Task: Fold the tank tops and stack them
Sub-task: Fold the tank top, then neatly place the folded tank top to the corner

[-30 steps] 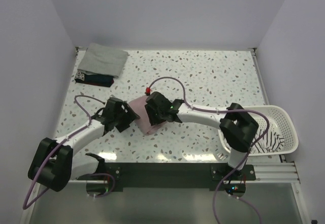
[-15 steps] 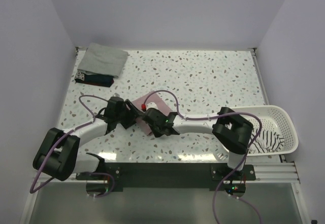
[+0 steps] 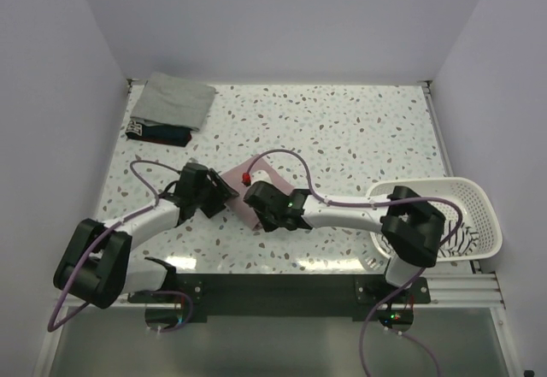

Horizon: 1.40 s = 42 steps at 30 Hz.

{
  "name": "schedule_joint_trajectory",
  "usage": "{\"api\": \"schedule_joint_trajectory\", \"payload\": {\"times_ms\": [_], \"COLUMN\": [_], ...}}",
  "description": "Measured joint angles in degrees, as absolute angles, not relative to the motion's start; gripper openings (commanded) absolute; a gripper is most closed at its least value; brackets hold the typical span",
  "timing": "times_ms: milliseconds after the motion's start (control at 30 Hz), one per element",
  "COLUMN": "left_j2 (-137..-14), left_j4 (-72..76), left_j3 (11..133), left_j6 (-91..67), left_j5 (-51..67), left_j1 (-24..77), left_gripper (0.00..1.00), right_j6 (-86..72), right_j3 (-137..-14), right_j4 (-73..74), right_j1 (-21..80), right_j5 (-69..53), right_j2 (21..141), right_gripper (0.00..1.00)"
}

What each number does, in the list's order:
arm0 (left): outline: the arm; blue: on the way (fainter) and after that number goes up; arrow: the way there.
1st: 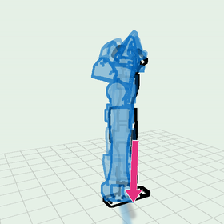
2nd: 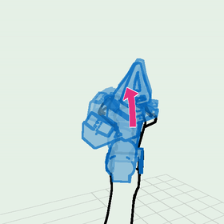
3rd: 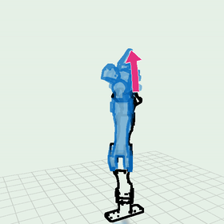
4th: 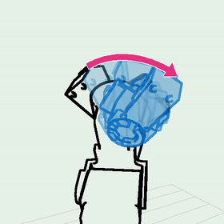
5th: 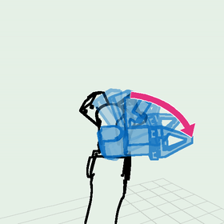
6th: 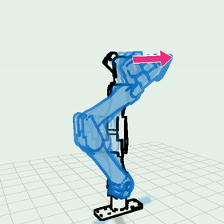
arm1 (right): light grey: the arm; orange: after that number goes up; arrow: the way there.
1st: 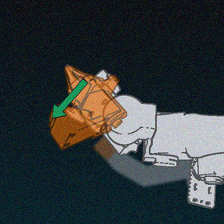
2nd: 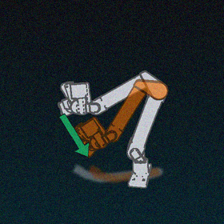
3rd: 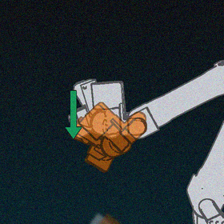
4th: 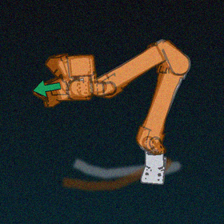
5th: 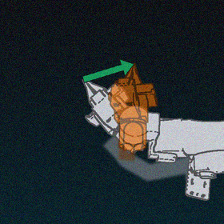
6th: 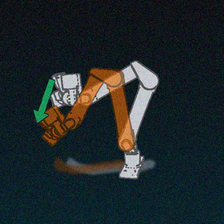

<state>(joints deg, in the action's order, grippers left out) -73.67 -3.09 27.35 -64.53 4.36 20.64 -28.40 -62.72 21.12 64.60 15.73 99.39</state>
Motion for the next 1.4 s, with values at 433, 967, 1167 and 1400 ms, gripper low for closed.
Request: {"api": "schedule_joint_trajectory", "payload": {"times_ms": [433, 967, 1167, 1400], "left_j2": [-75.4, -78.3, -77.8, -75.2], "left_j4": [-0.4, 3.0, 2.8, -2.2], "left_j3": [26.4, 27.6, 27.9, 28.0], "left_j6": [-65.0, -64.7, -63.8, -63.9], "left_j5": [4.3, 5.7, 6.4, 4.6], "left_j1": [20.6, 20.6, 20.6, 20.6], "left_gripper": [0.49, 0.59, 0.67, 0.65], "right_j6": [-23.0, -13.7, -15.1, -19.6], "right_j3": [-75.2, -78.7, -78.7, -76.5], "right_j4": [25.5, 25.1, 25.0, 22.8], "right_j1": [71.2, 72.8, 71.9, 66.7], "right_j5": [20.7, 27.6, 27.1, 16.9], "right_j2": [101.8, 114.9, 114.9, 112.3], "right_gripper": [0.50, 0.20, 0.00, 0.00]}}
